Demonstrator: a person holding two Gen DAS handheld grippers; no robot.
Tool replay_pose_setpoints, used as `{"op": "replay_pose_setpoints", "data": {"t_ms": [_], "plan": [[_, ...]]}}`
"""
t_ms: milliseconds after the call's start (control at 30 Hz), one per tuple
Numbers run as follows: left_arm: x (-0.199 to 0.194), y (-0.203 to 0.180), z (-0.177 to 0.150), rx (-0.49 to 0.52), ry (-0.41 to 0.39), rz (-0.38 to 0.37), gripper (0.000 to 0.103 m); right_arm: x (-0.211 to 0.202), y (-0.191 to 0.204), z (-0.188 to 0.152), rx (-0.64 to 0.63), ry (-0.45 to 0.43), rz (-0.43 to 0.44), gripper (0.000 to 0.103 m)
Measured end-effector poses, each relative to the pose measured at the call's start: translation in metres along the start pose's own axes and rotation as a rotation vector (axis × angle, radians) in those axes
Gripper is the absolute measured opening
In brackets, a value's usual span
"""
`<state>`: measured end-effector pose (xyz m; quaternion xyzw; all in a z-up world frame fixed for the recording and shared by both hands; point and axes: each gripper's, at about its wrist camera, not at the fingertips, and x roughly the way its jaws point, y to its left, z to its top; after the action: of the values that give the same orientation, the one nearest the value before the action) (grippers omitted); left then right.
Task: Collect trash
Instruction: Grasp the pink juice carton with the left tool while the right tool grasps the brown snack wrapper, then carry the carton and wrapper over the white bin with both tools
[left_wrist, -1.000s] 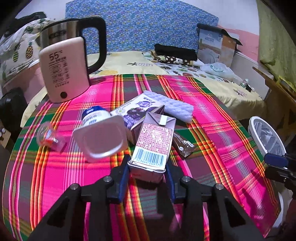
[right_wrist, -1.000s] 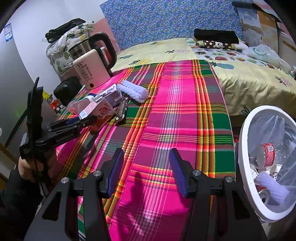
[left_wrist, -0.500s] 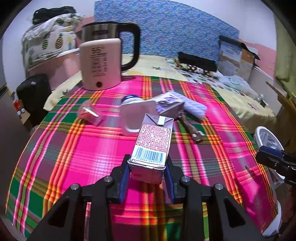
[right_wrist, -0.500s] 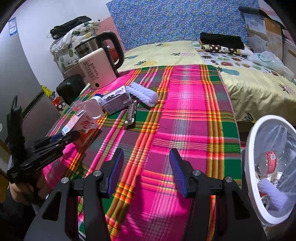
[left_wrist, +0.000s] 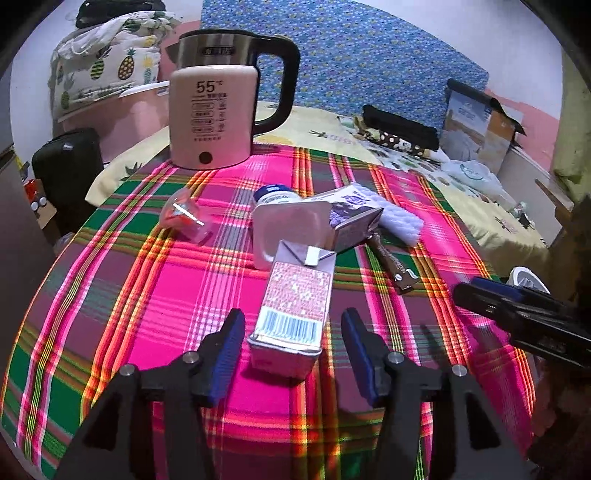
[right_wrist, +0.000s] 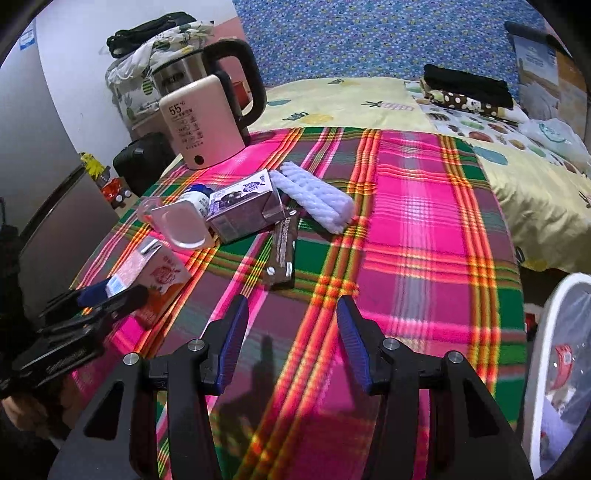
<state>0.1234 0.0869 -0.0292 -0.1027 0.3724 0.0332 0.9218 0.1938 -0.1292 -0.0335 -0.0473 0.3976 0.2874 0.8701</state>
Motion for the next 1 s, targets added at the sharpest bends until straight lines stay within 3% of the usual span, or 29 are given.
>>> {"op": "replay_pose_setpoints", "data": {"t_ms": [167,233,333,600,633,700,1000], "plan": [[0.005,0.002,-0.002,0.015,0.008,-0.001,0.055,0.017,0.004,0.006,-0.014,0.023,0.001,0.046],[0.006,0.004,-0.002,0.013,0.009,0.005,0.042,0.024,0.006,0.008,-0.022,0.031,-0.001,0.044],[0.007,0.007,-0.003,0.004,0.012,0.008,0.037,0.032,0.009,0.012,-0.031,0.032,-0.002,0.040],[0.007,0.006,-0.004,0.007,0.007,0.007,0.036,0.044,0.015,0.013,-0.063,0.058,-0.037,0.022],[0.007,0.006,-0.004,0.006,0.008,0.007,0.036,0.041,0.015,0.012,-0.063,0.057,-0.039,0.014],[0.007,0.005,-0.006,0.005,0.010,0.002,0.036,0.035,0.014,0.011,-0.055,0.048,-0.041,0.008],[-0.002,-0.007,-0.014,0.017,0.019,-0.021,0.035,-0.003,0.006,-0.018,-0.015,0.027,-0.025,0.005]]}}
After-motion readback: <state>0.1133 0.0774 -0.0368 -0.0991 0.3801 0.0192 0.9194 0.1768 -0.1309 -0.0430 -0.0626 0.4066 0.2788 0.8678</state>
